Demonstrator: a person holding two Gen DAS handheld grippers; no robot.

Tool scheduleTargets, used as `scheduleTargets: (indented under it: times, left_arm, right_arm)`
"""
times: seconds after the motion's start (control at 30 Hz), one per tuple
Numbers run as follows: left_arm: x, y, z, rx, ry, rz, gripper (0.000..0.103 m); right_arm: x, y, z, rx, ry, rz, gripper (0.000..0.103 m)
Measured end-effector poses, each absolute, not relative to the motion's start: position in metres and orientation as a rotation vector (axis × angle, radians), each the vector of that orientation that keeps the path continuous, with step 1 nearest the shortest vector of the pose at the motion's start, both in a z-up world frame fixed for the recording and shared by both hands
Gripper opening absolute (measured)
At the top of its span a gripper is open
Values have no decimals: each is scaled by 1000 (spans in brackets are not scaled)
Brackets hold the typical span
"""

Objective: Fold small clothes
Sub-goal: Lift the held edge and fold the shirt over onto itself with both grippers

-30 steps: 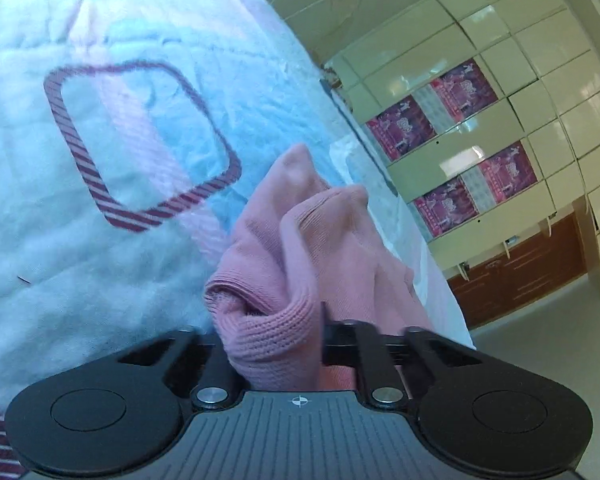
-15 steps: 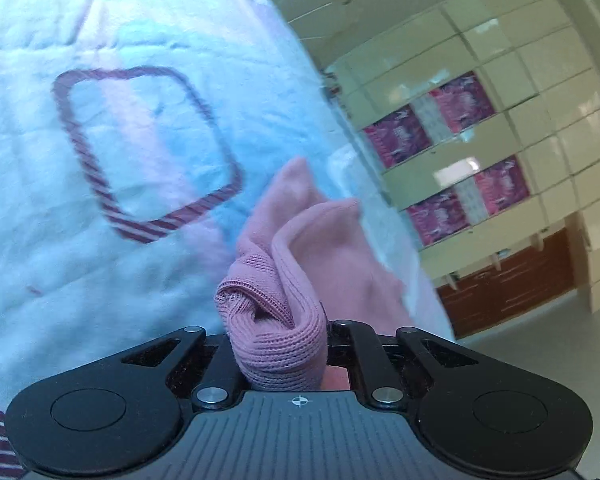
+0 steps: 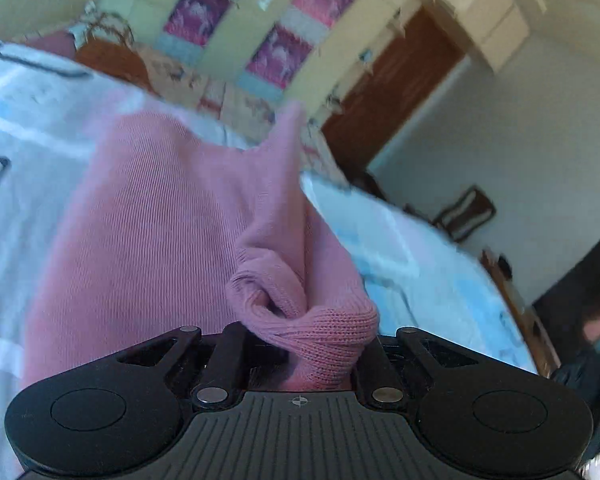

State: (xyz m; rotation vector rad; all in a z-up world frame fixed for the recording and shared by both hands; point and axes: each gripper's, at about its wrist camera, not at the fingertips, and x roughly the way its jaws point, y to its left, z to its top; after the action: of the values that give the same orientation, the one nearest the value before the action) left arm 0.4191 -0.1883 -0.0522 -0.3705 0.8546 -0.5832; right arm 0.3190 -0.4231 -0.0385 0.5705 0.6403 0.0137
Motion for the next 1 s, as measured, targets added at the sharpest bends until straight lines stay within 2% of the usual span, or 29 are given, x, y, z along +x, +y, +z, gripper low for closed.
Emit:
scheduleTargets:
  times: [0.03, 0.07, 0.1, 0.13, 0.17, 0.2, 0.23, 0.27, 0.3, 0.57, 0.77, 0.8, 0.87, 0.9, 0.97, 1.0]
  left_arm:
    - [421, -211, -63, -292, 943, -589, 26]
    - [418, -225, -70, -250, 1021, -573, 28]
    - [411, -226, -68, -260, 1027, -592, 28]
    - [401, -219, -61, -289, 982, -627, 37]
    - [393, -208, -52, -303, 943, -630, 45]
    - [388, -197, -43, -302, 914, -598, 59]
    - [384, -183, -37, -305, 877, -562, 61]
    - [382, -168, -32, -317, 840, -533, 61]
    - [381, -151, -31, -322, 813, -492, 61]
    - [416, -84, -70, -251, 870, -280, 61]
    - [419, -93, -93, -335, 872, -298, 62]
    - [424, -93, -94, -334, 865, -302, 62]
    - [427, -90, -93, -334, 853, -308, 62]
    - [430, -89, -94, -335, 851, -311, 62]
    - [435, -88, -96, -340, 851, -321, 62]
    - [438, -88, -98, -342, 854, -332, 62]
  right_arm:
    - [316, -433, -43, 593, 659, 9, 28]
    - [313, -441, -49, 612, 674, 1, 46]
    - [309, -450, -53, 631, 683, -10, 58]
    - [304, -456, -54, 649, 677, -6, 72]
    - [300, -461, -54, 670, 663, 13, 68]
    - [297, -465, -54, 686, 648, 34, 65]
    - [296, -466, -54, 692, 641, 46, 58]
    - [298, -467, -54, 699, 641, 62, 51]
    - [302, -466, -55, 711, 647, 89, 50]
    - [340, -433, -71, 704, 819, 186, 51]
    - [359, -412, -77, 593, 904, 210, 48]
    - [361, -408, -75, 572, 901, 218, 46]
    - [366, -398, -73, 502, 913, 233, 28]
    - [370, -393, -73, 454, 928, 224, 26]
    - [374, -386, -71, 372, 928, 220, 12]
    - [374, -383, -67, 327, 920, 227, 11]
